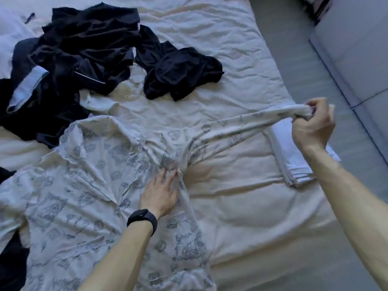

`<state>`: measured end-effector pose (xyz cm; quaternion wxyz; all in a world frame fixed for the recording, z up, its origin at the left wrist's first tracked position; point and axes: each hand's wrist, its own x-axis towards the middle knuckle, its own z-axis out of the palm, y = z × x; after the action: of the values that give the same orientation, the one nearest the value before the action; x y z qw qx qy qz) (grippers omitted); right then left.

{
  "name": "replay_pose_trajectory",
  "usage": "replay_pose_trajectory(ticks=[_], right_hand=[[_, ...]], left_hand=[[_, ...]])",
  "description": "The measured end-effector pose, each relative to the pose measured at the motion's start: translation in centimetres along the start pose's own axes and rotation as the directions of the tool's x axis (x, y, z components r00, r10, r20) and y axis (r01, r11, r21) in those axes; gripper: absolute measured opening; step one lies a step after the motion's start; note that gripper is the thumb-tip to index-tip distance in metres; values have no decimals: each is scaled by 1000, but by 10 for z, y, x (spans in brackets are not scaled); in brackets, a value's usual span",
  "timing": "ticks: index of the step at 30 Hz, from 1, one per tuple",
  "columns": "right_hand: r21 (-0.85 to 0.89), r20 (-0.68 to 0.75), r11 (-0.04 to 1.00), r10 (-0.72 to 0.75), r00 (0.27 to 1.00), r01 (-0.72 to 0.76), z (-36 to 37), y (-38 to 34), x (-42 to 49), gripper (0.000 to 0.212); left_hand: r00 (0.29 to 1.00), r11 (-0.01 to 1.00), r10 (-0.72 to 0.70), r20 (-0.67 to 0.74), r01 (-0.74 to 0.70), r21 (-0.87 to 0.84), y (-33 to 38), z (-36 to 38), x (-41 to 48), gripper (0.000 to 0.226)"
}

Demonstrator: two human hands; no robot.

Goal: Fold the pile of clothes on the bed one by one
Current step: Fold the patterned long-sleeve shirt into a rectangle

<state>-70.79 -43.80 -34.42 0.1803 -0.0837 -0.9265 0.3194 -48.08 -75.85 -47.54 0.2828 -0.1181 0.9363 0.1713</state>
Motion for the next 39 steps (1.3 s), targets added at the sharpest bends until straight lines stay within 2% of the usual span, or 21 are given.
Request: replay_pose_trajectory(ticks=[2, 3, 5, 6, 8, 10, 12, 15, 17, 19, 21, 22, 24, 26, 28, 29, 32, 34, 35, 37, 39], right_hand=[[47, -76, 996, -72, 994, 76, 8, 9, 26, 29], [39, -32, 996, -84, 996, 85, 14, 17, 35, 31], [-115, 247, 993, 12, 969, 17, 26, 45, 51, 36], [-255, 399, 967, 117, 909, -12, 32, 65, 57, 38], [-433, 550, 901, 269, 791, -5, 36, 95, 62, 38], [-412, 580, 911, 272, 768, -11, 35, 109, 61, 44], [-330, 558, 938, 286, 779, -107, 30, 111, 58, 57], [-188, 542, 930, 367, 756, -316, 24, 111, 56, 84], [-151, 605, 922, 371, 705, -355, 26, 115, 61, 90], [-116, 694, 952, 282, 663, -284, 29, 121, 65, 67], [-72, 689, 979, 185, 700, -189, 33, 127, 67, 29], [-58, 670, 986, 156, 726, -158, 33, 128, 69, 22], [-17, 671, 981, 156, 725, -194, 31, 127, 73, 44], [30, 699, 963, 171, 695, -267, 29, 116, 81, 53], [90, 768, 927, 169, 618, -365, 29, 104, 95, 44], [124, 810, 888, 168, 563, -443, 28, 100, 104, 40], [113, 930, 744, 154, 334, -658, 19, 103, 126, 25], [42, 954, 752, 165, 250, -657, 15, 114, 131, 15], [23, 941, 773, 197, 275, -633, 15, 121, 132, 18], [49, 876, 774, 271, 399, -631, 17, 130, 131, 24], [115, 820, 735, 309, 481, -668, 17, 136, 126, 24]], left_hand=[[998, 998, -55, 43, 55, 4, 4, 0, 15, 63], [995, 996, -90, 46, 90, 7, 7, 0, 20, 61], [988, 988, -153, 4, 153, 20, 15, -1, 28, 50], [983, 983, -181, -19, 182, 28, 20, -3, 32, 45], [964, 964, -263, -34, 264, 29, 34, -12, 43, 37], [944, 947, -320, -83, 322, 6, 49, -26, 58, 38], [935, 947, -318, -157, 321, -5, 66, -42, 74, 45], [954, 973, -224, -198, 229, 0, 93, -64, 100, 54], [973, 988, -153, -175, 157, 10, 116, -76, 119, 61], [988, 997, -68, -142, 71, 22, 145, -83, 136, 69], [994, 999, 46, -104, -44, 20, 184, -87, 150, 75], [989, 993, 120, -91, -120, 5, 205, -87, 156, 77], [965, 965, 254, -65, -258, -51, 246, -90, 164, 82], [952, 924, 305, 17, -291, -247, 282, -101, 172, 84], [931, 833, 315, 185, -178, -524, 310, -118, 181, 68], [912, 792, 322, 252, -114, -599, 319, -126, 187, 57], [917, 761, 282, 281, -36, -648, 328, -147, 206, 47], [925, 788, 249, 287, -21, -615, 328, -158, 217, 48], [916, 802, 256, 307, -24, -597, 329, -163, 222, 47], [913, 827, 272, 303, -61, -558, 336, -170, 230, 37], [936, 858, 269, 226, -126, -499, 345, -174, 237, 27]])
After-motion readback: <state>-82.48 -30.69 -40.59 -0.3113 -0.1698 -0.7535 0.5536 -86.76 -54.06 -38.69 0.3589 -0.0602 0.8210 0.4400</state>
